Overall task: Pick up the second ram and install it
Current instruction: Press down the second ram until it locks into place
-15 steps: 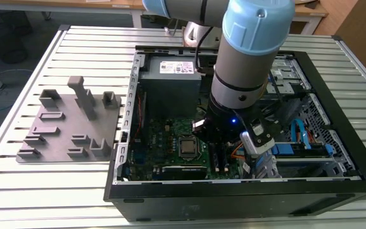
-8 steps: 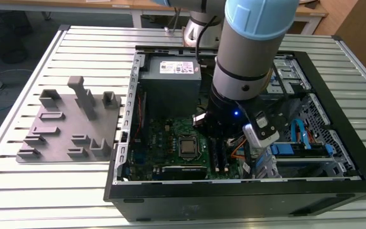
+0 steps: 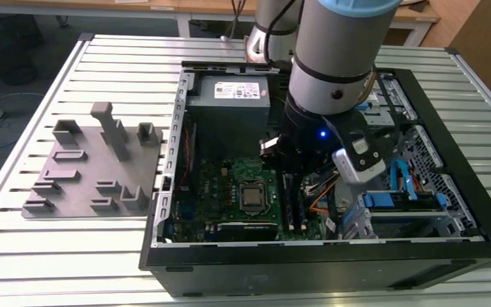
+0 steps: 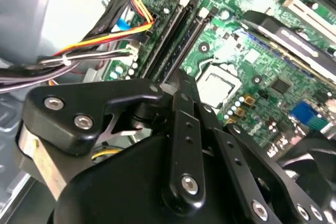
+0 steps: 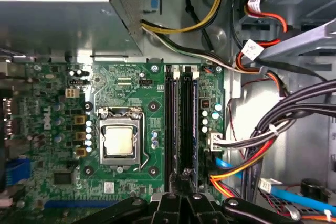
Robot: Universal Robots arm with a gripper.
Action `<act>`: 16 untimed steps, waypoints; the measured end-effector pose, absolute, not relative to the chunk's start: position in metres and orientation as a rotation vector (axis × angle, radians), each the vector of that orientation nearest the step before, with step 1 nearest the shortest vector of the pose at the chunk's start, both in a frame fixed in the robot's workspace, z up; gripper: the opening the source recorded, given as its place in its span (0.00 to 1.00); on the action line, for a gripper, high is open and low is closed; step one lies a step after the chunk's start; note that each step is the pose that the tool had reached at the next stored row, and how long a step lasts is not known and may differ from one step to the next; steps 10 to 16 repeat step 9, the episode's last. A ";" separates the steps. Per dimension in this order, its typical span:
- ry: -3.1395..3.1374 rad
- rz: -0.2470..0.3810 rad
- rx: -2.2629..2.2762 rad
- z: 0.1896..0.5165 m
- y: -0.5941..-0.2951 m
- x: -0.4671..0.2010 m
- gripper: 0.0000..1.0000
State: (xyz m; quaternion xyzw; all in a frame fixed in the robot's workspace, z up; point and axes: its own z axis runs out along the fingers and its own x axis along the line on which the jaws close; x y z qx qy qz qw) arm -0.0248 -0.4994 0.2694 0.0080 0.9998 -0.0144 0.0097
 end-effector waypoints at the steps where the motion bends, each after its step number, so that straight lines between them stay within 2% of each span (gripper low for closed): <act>1: 3.122 -0.044 0.025 0.269 -0.499 -0.025 0.11; 16: 3.122 -0.044 0.025 0.270 -0.499 -0.025 0.11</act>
